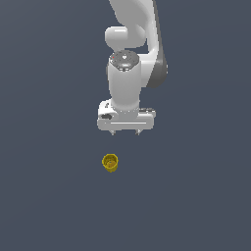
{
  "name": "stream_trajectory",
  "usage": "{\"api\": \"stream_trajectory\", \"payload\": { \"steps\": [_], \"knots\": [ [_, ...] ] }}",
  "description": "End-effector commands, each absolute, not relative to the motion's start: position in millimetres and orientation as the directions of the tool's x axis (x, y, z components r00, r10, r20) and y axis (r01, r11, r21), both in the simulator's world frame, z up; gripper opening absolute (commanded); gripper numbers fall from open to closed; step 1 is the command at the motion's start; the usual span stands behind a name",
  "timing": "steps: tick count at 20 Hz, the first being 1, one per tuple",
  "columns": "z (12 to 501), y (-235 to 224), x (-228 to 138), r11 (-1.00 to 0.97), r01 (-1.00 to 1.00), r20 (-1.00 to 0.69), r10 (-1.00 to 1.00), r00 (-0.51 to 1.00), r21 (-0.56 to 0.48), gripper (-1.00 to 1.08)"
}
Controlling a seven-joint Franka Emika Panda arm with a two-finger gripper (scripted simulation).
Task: Pick up the object and move it to a goal position.
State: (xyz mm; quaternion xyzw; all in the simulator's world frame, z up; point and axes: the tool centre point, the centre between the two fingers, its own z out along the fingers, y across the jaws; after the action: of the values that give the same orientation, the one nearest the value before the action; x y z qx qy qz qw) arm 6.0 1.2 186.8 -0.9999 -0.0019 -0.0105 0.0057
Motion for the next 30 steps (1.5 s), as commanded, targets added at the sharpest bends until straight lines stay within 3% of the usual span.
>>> {"api": "stream_trajectory", "payload": {
  "steps": [1,30],
  "knots": [
    [186,1,7,-1.000,0.003,0.021,0.003,1.000,-0.012,1.00],
    [97,-67,75,-0.985,-0.173,0.000,-0.173,0.985,0.000,1.00]
  ]
}}
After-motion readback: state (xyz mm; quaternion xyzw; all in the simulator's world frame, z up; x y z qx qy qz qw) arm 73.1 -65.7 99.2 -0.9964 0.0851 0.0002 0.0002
